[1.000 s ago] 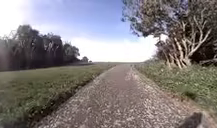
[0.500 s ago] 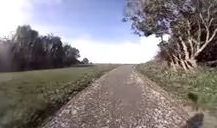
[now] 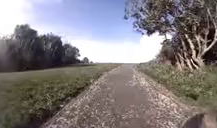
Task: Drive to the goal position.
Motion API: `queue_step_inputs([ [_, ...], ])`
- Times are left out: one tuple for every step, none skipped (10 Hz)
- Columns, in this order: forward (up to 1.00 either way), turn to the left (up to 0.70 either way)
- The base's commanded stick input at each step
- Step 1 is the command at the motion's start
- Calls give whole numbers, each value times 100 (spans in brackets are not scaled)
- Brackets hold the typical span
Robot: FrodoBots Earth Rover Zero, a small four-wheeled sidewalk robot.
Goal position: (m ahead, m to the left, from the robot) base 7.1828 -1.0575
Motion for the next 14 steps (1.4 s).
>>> queue_step_inputs([
  [70,-5],
  [70,-6],
  [70,-5],
  [70,-5],
  [70,-6],
  [70,-6],
  [70,-7],
  [70,-7],
  [70,-7],
  [70,-7],
  [70,-7],
  [70,-8],
  [70,-8],
  [70,-9],
])
